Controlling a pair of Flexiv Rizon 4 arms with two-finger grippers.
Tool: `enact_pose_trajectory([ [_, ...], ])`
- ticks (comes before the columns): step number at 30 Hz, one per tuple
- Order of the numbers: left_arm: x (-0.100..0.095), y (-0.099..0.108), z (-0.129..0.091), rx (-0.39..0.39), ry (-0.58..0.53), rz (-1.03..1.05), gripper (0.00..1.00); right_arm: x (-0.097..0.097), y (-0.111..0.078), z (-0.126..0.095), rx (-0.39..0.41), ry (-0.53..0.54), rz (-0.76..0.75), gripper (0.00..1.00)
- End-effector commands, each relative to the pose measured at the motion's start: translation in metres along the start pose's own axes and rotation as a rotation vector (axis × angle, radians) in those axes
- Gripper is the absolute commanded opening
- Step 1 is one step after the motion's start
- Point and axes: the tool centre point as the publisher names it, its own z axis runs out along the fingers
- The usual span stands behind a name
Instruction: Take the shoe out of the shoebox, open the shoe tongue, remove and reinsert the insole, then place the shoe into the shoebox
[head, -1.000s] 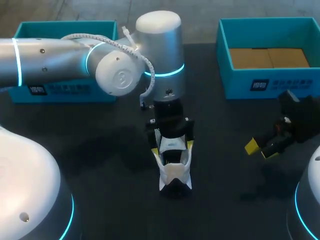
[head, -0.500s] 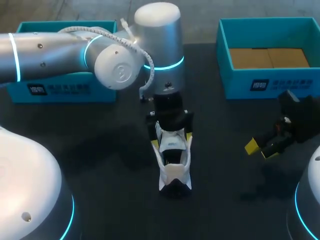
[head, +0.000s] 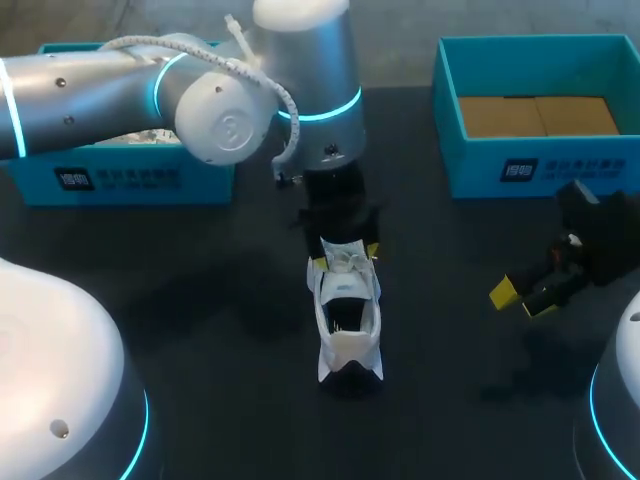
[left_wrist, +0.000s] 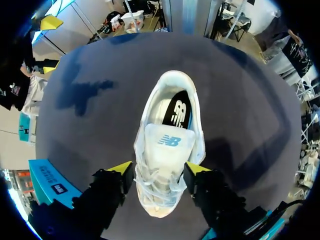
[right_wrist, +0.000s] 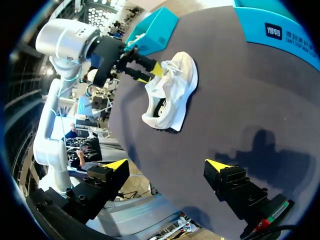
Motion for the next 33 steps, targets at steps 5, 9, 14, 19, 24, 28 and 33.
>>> enact_pose_trajectory([
  [5,0.013,-0.017,-0.01,0.002,-0.002,0.048,0.33,0.0,-0.001,0.0,0.0,-0.002,0.001,1.0],
  [9,0.014,-0.016,-0.005,0.011,0.014,0.065,0.28,0.0,-0.001,0.0,0.0,-0.002,0.001,1.0],
  [14,0.015,-0.014,0.002,0.031,0.033,0.08,0.28,0.0,-0.001,0.0,0.0,-0.002,0.001,1.0],
  [19,0.013,-0.017,0.017,0.051,0.043,0.095,0.27,0.0,-0.001,0.0,0.0,-0.002,0.001,1.0],
  [24,0.012,-0.021,0.033,0.07,0.058,0.106,0.25,0.0,-0.001,0.0,0.0,-0.002,0.001,1.0],
  [28,0.012,-0.025,0.044,0.09,0.073,0.109,0.25,0.0,-0.001,0.0,0.0,-0.002,0.001,1.0],
  [33,0.012,-0.026,0.039,0.097,0.061,0.104,0.27,0.0,-0.001,0.0,0.0,-0.002,0.001,1.0],
])
